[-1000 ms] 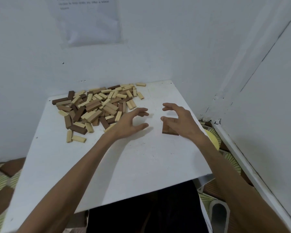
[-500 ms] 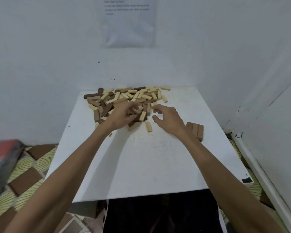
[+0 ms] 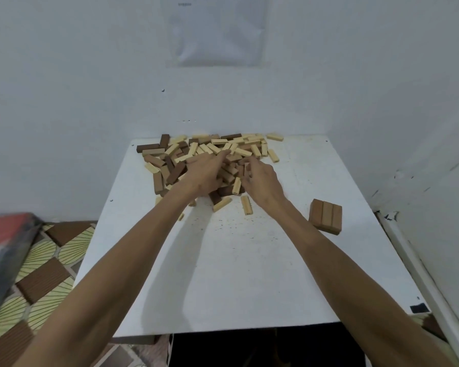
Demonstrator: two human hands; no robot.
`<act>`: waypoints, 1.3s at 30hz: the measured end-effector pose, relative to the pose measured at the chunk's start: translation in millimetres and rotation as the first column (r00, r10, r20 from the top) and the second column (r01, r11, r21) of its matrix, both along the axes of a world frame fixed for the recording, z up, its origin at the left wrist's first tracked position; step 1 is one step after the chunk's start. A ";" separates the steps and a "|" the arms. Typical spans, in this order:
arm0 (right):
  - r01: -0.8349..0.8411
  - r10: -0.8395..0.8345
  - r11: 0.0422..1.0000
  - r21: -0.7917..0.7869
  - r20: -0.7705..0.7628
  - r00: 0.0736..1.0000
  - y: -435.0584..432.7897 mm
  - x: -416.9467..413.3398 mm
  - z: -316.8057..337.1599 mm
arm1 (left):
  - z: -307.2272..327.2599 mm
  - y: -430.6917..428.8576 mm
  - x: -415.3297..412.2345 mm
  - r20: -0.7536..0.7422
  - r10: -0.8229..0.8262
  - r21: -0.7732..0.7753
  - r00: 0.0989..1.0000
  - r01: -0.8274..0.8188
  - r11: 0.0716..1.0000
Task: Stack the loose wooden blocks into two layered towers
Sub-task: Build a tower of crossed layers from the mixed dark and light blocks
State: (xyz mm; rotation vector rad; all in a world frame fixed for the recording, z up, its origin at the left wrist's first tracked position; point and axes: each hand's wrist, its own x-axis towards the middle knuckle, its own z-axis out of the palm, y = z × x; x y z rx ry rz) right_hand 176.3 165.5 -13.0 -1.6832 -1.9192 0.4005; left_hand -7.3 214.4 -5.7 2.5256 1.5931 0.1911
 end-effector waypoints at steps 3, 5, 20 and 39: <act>0.048 -0.047 0.999 0.007 -0.055 0.997 3.1 0.6 -4.8 | 1.5 1.4 0.3 -0.015 -0.006 0.011 1.000 0.006 1.000; 0.081 -0.080 0.997 0.006 -0.092 0.993 3.8 4.1 -5.4 | 2.7 3.2 0.3 -0.018 -0.047 0.015 0.999 0.047 0.999; 0.145 -0.144 0.989 0.002 -0.071 0.987 -21.9 25.5 2.5 | 11.2 -16.0 12.1 0.116 -0.054 -0.003 0.992 0.054 0.999; -0.014 -0.020 0.993 -0.118 -0.281 0.959 -169.4 46.2 -14.0 | -20.8 -160.8 2.2 0.437 -0.057 -0.017 0.898 0.072 0.997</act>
